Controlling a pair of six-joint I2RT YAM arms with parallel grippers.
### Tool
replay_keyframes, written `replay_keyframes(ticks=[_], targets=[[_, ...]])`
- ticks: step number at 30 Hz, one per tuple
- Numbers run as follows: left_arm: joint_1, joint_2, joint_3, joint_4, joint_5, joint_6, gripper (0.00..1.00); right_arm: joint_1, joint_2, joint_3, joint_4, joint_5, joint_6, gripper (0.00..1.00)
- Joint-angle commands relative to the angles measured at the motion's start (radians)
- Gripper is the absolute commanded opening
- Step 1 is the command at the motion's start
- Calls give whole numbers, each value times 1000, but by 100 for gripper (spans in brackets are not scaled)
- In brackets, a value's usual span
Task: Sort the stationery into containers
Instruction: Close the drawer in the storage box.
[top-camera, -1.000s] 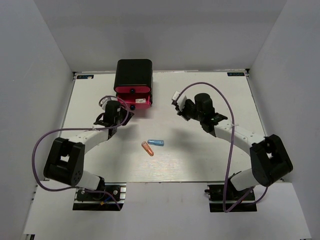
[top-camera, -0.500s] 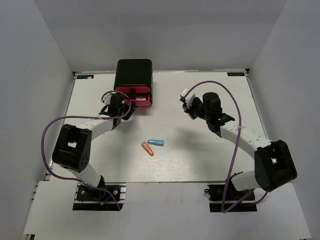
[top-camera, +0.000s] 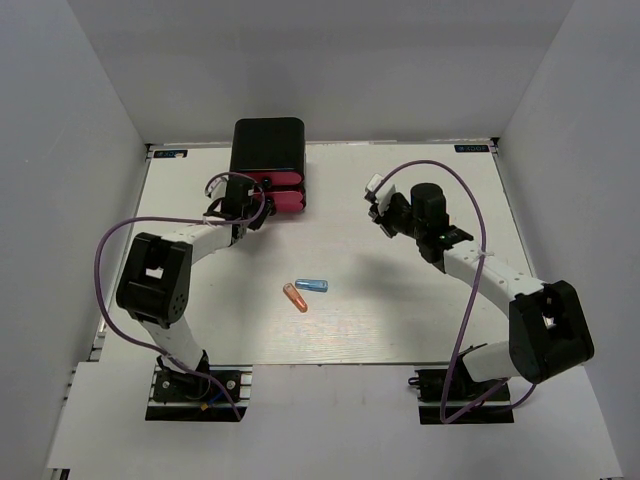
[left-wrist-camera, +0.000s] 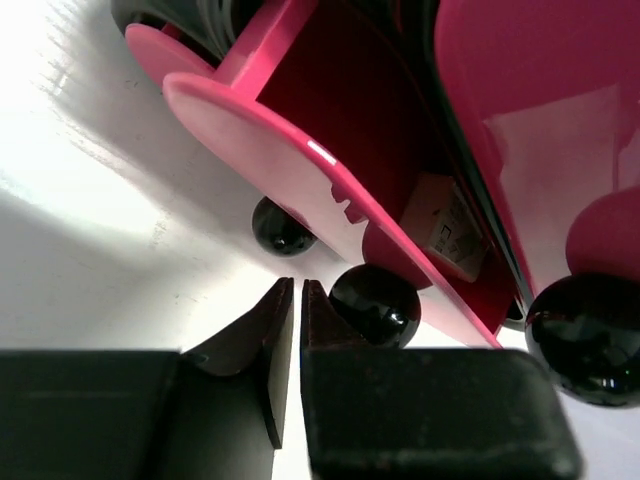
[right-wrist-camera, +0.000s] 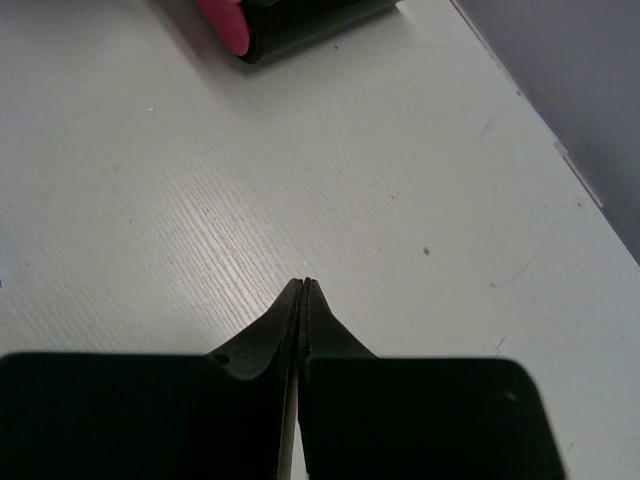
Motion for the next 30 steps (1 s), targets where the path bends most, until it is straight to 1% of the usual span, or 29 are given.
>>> replay_keyframes(ticks=[1,2,3,5,6,10,15,17,24,25,26,27,29,30], targets=[[1,-11,45,28,-7,-19,20,-12,-34,-14,11,-27,10,0],[1,-2,45,28,-7,-19,22,-12,-34,-16,12,-27,9,0],[1,-2,45,28,-7,-29,26,-12,-32,-14,11,-27,9,0],[1,7,45,28,-7,-29,30,-15,-32,-16,9,-31,7,0],[1,7,45,37,-7,-38,37,-13,-32,-17,9,-32,7,0],[1,7,45,37,-7,-58,50,-18,-35,-20,6,-34,3,0],[1,7,36,37,-27,-67,56,-21,-34,-23,5,-37,1,0],[1,7,36,37,-27,-67,60,-21,-30,-26,5,-37,3,0],[1,-2,36,47,-36,-87,60,-22,-35,-26,2,-38,-4,0],[1,-2,36,47,-36,-87,55,-25,-35,-26,2,-41,-5,0],[1,-2,27,37,-36,-87,38,-24,-32,-26,-1,-40,-7,0],[1,-14,27,37,-36,-87,30,-22,-35,-31,2,-40,-5,0],[1,-14,-4,51,-27,-87,17,-27,-35,-34,0,-40,-11,0],[1,-25,-16,51,-10,-75,15,-26,-38,-34,2,-41,-11,0]])
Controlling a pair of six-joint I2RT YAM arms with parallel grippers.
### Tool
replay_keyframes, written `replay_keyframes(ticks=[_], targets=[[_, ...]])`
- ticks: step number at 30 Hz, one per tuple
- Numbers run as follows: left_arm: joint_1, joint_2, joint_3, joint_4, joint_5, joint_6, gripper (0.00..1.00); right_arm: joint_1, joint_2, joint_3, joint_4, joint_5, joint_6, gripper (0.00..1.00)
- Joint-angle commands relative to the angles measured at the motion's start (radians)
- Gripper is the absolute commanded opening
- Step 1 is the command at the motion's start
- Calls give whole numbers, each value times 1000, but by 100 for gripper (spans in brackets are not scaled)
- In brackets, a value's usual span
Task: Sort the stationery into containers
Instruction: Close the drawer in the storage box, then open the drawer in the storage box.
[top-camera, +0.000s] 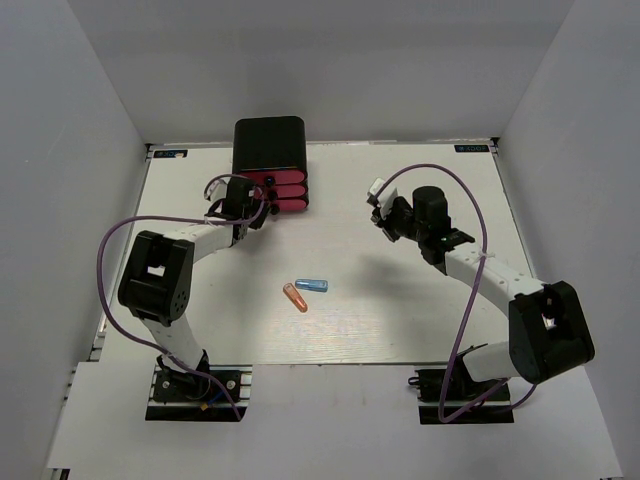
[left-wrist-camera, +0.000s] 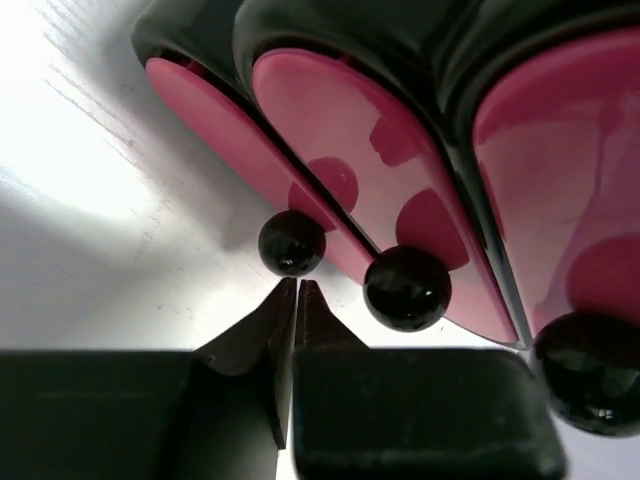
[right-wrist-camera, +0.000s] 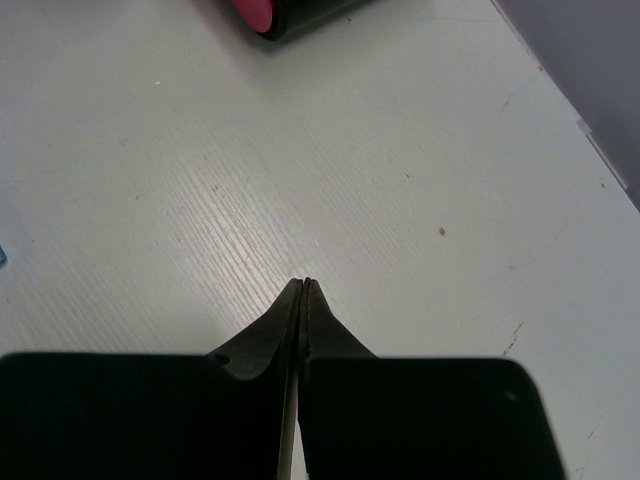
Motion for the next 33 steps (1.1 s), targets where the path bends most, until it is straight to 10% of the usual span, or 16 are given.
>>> replay_keyframes(ticks=[1,7,14,33], targets=[[0,-46,-38,36,21,29,15,-6,-35,-10,15,-20,-7,0],[0,-66,-101,91,84,141,16,-11,-32,-15,15,-23,-11,0],[0,-47,-161,199,94,126,41,-12,-31,-15,19,-23,-11,0],[0,82,-163,487,114,33,49,-35,-29,-32,30,-23,-17,0]])
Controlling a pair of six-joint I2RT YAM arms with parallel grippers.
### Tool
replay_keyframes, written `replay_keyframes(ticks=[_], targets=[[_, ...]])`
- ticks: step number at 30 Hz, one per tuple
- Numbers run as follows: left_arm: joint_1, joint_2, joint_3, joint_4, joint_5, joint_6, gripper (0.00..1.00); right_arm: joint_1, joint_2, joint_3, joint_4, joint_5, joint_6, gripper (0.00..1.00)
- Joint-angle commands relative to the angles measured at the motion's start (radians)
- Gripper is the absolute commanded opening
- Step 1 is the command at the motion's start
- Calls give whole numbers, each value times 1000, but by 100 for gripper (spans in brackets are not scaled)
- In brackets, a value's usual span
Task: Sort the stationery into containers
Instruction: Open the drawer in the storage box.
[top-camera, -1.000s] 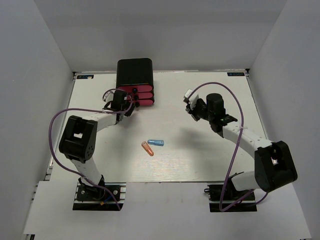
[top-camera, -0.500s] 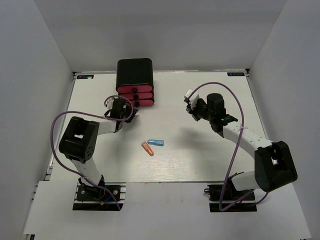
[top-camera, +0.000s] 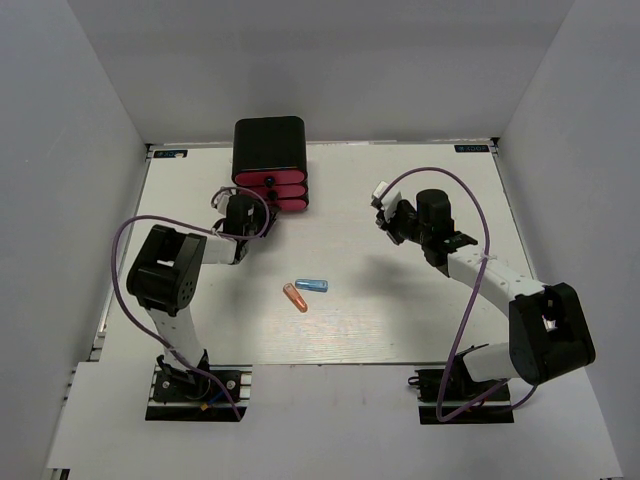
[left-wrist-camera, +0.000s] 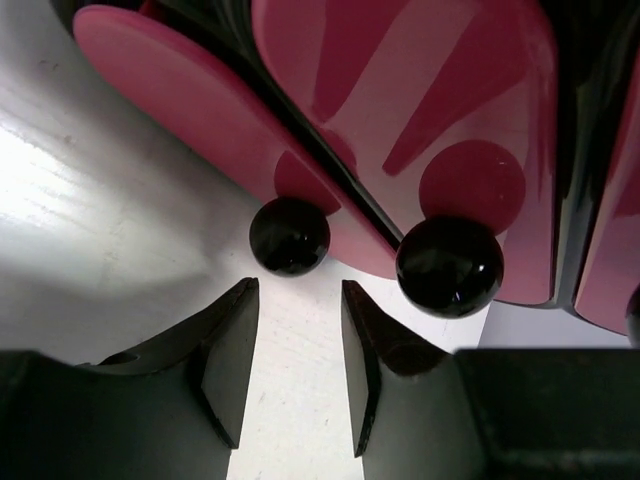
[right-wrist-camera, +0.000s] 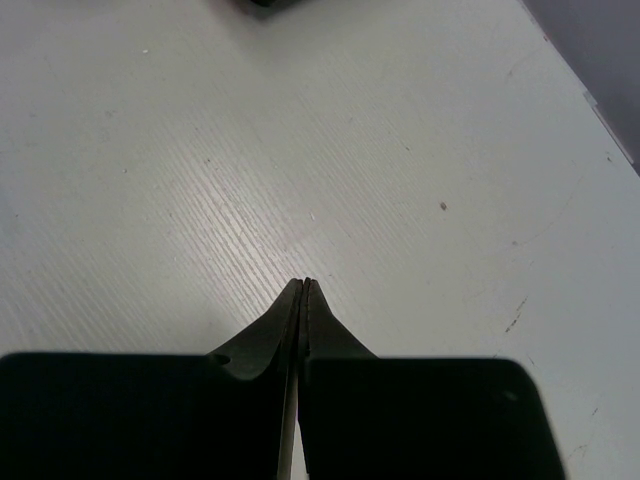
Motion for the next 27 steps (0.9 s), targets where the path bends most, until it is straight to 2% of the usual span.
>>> replay_keyframes(ticks=[1,15,21,27], targets=[[0,5,41,29,8,-4,50,-8,-16,1,37,-19,-2,0],[9,54,109,-51,-55,6,53,-10,-19,3,34,-34,-1,0],[9,54,109,-93,-86,6,45,-14,-17,4,34,-34,-1,0],[9,54,109,-113,-104,6,44,-14,-16,7,34,-37,-1,0]])
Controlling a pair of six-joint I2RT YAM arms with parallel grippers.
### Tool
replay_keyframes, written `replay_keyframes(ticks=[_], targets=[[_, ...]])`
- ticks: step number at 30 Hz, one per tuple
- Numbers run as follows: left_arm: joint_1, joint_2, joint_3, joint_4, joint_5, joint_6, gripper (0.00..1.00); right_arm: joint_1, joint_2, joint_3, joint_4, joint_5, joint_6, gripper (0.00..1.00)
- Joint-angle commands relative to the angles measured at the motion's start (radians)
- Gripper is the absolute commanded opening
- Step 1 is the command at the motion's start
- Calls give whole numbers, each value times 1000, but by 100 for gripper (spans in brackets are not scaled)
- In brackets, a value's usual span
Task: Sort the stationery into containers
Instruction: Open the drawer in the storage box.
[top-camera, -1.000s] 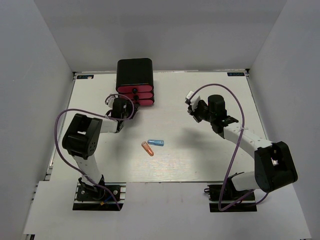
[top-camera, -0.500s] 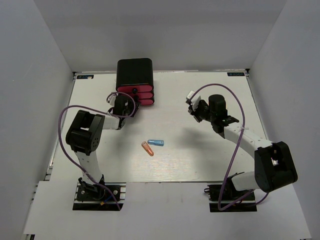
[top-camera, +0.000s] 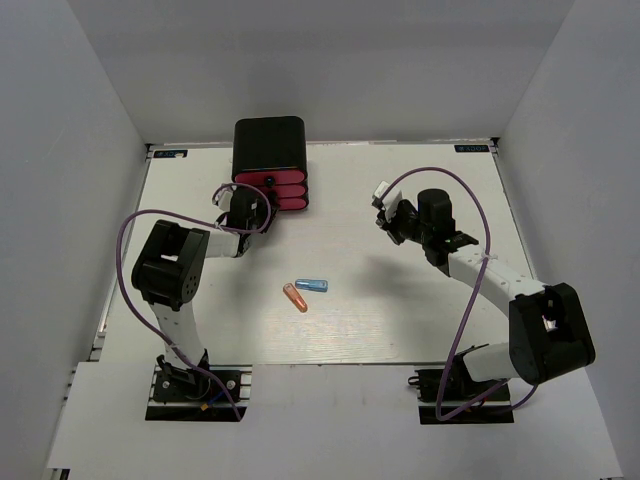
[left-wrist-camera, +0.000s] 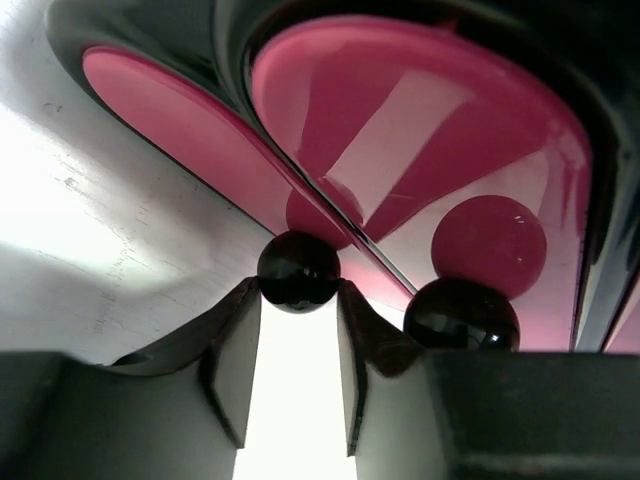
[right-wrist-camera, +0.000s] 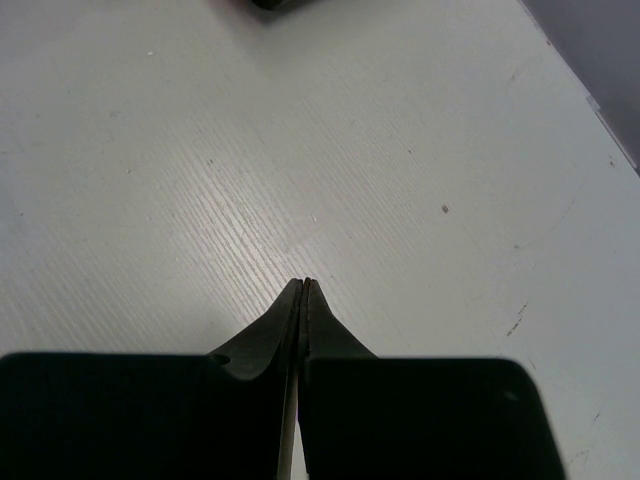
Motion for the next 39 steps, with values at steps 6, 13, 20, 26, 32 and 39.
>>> replay_keyframes(ticks=[6,13,20,26,32,39], targets=[[6,-12,43,-63,-65,10,30,-5,-21,9,28,-17,0,0],[6,-104,-87,-32,-47,30,29,-4,-25,6,22,-34,-9,0],[6,-196,-200,-23,-38,60,29,-2,-25,3,20,-54,-24,0],[-3,-287,-274,-34,-38,80,29,-2,-33,6,4,-101,-45,0],[-3,-319,-294,-72,-15,90,42,3,-34,24,-171,-310,-264,37],[-3,-379,-240,-192,24,169,78,29,10,75,-486,-537,-568,79]])
